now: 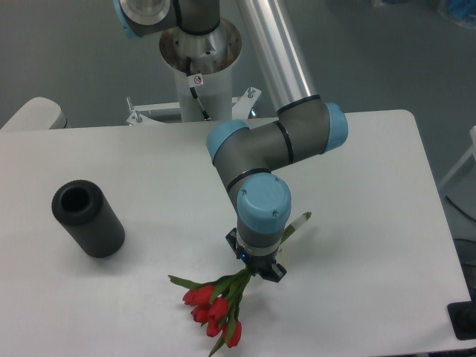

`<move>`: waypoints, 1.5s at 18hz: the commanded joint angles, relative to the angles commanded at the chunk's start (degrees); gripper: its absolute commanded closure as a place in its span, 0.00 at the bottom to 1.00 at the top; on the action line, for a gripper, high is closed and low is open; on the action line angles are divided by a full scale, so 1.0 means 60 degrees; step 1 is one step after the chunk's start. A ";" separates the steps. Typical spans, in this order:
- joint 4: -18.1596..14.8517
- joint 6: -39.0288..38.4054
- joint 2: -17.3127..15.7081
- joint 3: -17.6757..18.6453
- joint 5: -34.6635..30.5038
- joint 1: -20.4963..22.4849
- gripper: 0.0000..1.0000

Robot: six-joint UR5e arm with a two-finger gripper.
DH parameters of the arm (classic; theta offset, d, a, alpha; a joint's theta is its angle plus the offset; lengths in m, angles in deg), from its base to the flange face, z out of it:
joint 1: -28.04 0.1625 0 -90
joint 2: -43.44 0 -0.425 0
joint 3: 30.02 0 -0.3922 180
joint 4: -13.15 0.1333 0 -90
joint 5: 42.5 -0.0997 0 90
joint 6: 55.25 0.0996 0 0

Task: Insert the flowers into the vase
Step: 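Hold the red tulip bunch in the gripper above the table, then carry the tulips toward the black vase, tilting the gripper sideways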

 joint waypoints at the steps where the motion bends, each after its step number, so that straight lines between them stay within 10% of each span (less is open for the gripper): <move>1: 0.0014 0.0000 0.0000 0.0000 0.0000 0.0014 0.99; 27: 0.0452 -0.2810 -0.0351 0.0073 0.2107 -0.1040 1.00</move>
